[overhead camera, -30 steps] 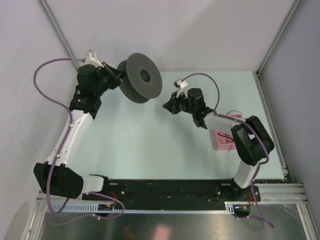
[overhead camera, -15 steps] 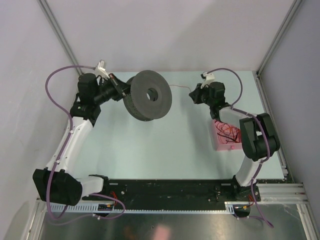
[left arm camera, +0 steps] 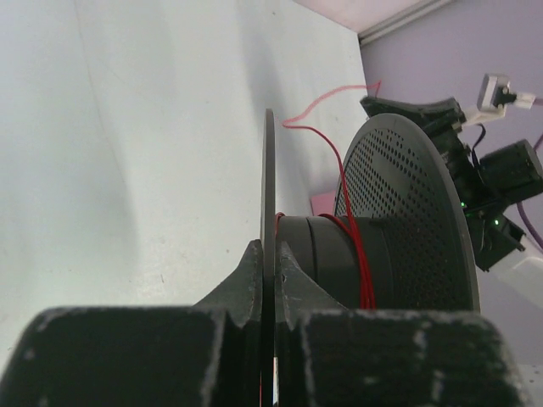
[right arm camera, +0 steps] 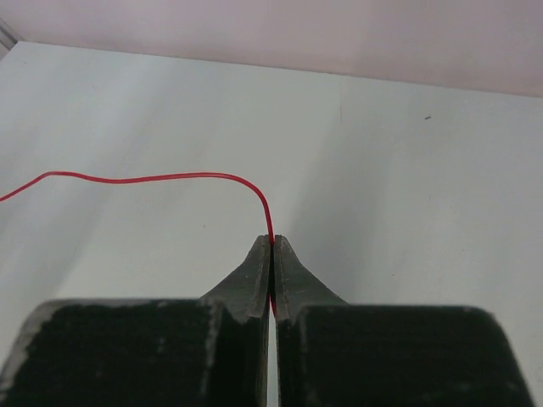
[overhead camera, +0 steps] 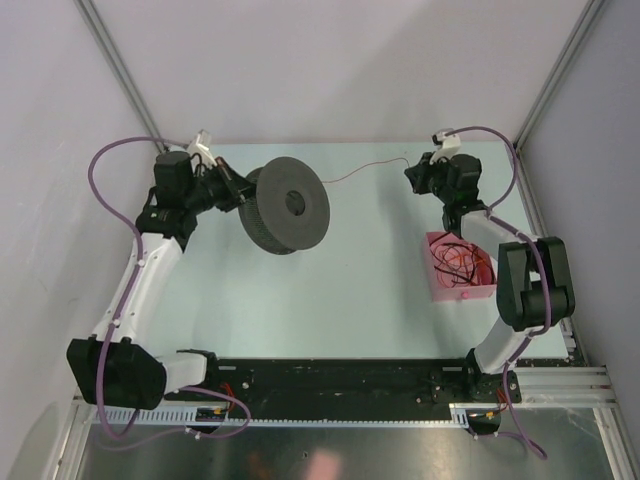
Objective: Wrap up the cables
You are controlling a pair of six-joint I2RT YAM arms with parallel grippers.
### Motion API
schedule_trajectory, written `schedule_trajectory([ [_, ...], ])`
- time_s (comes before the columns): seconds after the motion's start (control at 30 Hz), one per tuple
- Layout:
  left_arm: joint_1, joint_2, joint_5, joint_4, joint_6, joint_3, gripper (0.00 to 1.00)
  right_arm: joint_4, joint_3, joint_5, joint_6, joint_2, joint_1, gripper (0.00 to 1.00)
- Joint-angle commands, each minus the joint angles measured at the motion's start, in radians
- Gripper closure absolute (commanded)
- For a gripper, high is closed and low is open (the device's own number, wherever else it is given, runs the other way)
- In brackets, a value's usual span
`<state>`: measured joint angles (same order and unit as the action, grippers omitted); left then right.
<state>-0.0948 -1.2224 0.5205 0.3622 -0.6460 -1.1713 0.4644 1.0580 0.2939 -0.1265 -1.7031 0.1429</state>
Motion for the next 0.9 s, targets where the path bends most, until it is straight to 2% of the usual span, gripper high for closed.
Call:
schedule_trajectory([
  [0.0,0.073,0.009,0.028,-0.063,-0.060,-0.034,1.00,-0.044,-0.013,0.025,0.059,0.040,-0.018,1.00],
  [0.17,0.135,0.001,-0.054,-0.120,-0.186,-0.072,1.00,-0.116,-0.069,0.077,0.095,0.052,0.010,1.00],
  [0.33,0.139,-0.003,-0.240,-0.124,-0.287,-0.097,1.00,-0.156,-0.105,0.132,0.120,0.071,0.081,1.00],
  [0.47,0.137,-0.023,-0.318,-0.123,-0.339,-0.122,1.00,-0.201,-0.124,0.184,0.174,0.097,0.149,1.00],
  [0.63,0.126,-0.046,-0.443,-0.079,-0.326,-0.151,1.00,-0.253,-0.148,0.244,0.252,0.158,0.238,1.00],
  [0.87,0.065,-0.102,-0.629,-0.011,-0.198,-0.188,1.00,-0.309,-0.169,0.325,0.369,0.312,0.359,1.00],
])
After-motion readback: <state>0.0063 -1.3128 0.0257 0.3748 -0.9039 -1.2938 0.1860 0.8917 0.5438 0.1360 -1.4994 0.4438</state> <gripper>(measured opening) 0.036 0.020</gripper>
